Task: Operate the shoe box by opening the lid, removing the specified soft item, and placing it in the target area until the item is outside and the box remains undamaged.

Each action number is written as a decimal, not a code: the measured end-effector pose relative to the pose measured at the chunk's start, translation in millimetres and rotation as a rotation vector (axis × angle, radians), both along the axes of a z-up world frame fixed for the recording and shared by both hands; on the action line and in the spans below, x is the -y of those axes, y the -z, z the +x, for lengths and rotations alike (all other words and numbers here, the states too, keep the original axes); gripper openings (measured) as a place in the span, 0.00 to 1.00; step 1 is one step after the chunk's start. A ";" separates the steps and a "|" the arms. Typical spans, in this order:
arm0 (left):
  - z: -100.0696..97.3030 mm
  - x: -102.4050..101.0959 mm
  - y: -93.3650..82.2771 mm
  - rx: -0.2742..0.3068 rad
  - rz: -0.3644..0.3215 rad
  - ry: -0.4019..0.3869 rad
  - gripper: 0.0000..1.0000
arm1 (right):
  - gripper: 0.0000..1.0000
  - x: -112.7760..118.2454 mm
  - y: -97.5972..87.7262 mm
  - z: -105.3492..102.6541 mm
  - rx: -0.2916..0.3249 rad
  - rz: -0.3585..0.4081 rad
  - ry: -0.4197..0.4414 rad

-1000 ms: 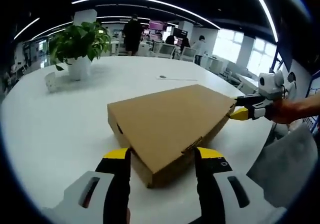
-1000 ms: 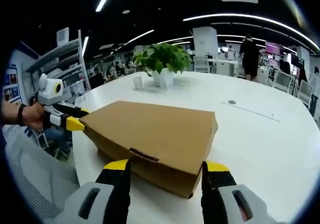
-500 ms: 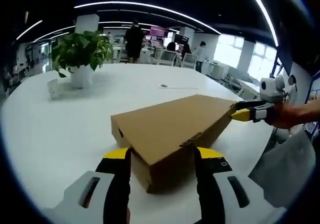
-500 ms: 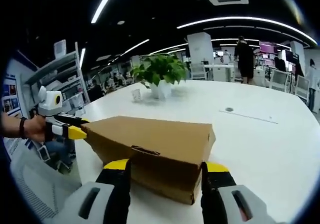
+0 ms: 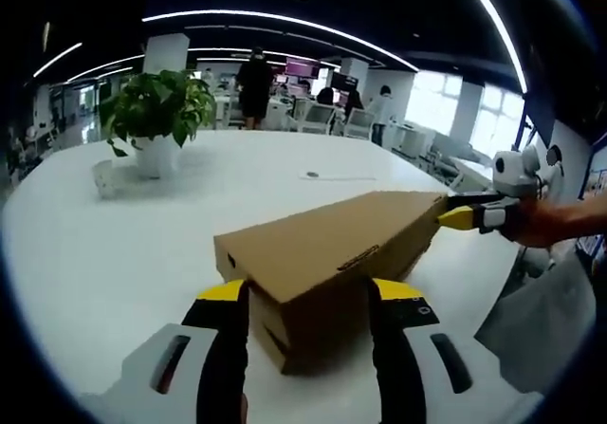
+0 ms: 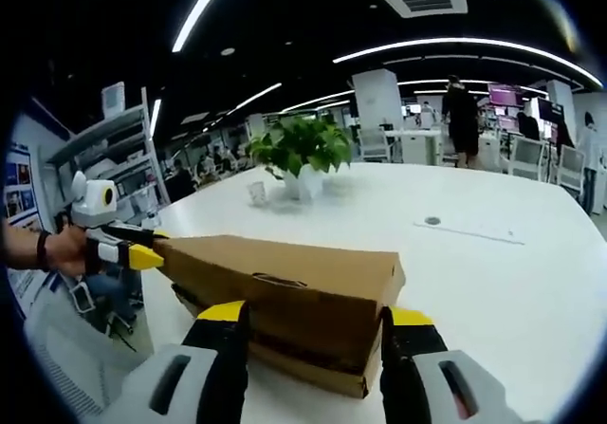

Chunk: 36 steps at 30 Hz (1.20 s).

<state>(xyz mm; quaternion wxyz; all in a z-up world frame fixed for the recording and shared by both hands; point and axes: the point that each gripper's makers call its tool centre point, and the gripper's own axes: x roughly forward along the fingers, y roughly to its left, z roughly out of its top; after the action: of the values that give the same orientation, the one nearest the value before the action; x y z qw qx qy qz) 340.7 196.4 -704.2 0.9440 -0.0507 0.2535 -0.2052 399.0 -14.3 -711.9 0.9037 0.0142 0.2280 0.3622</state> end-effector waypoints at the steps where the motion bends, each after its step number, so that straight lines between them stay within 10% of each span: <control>1: 0.7 -0.2 -1.6 0.004 -0.002 -0.001 0.52 | 0.53 -0.2 -2.3 1.4 0.003 0.006 0.002; 19: 11.5 -0.6 -20.6 0.055 0.028 0.056 0.55 | 0.53 -5.2 -34.5 26.3 0.036 0.055 0.027; 36: 33.1 -16.9 -33.2 0.122 0.129 0.016 0.37 | 0.52 -10.3 -60.1 50.7 0.071 0.074 0.034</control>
<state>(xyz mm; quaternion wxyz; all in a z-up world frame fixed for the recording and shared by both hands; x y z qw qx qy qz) 373.8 213.3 -671.0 0.9573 0.0250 0.2087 -0.1986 449.6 -4.0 -651.8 0.9161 0.0384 0.1819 0.3553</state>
